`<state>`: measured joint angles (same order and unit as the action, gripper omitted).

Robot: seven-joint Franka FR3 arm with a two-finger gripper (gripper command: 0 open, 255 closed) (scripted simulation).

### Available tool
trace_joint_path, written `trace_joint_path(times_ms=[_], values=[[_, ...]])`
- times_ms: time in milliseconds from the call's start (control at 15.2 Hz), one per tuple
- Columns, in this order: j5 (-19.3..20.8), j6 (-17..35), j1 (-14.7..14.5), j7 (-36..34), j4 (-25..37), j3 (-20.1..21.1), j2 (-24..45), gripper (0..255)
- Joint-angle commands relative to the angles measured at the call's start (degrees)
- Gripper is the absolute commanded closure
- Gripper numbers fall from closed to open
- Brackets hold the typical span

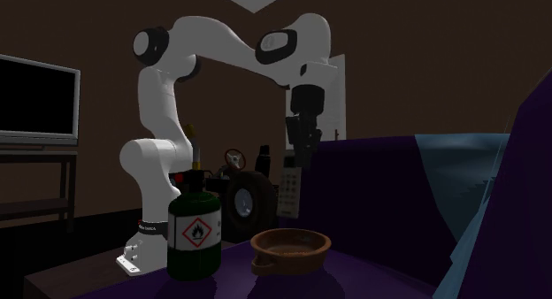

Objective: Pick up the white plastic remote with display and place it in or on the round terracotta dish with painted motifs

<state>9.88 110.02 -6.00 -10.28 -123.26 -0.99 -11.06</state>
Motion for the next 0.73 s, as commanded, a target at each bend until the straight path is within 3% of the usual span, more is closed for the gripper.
trace_joint_path(times_ms=[0, 462, 660], values=[[0.1, 1.4, 0.0, -0.2, -1.2, 0.0, 0.2, 255], [0.5, 7.0, 0.1, -1.1, -5.1, -0.1, 1.9, 255], [0.5, 7.0, 0.1, -1.1, -5.1, -0.1, 1.9, 255]])
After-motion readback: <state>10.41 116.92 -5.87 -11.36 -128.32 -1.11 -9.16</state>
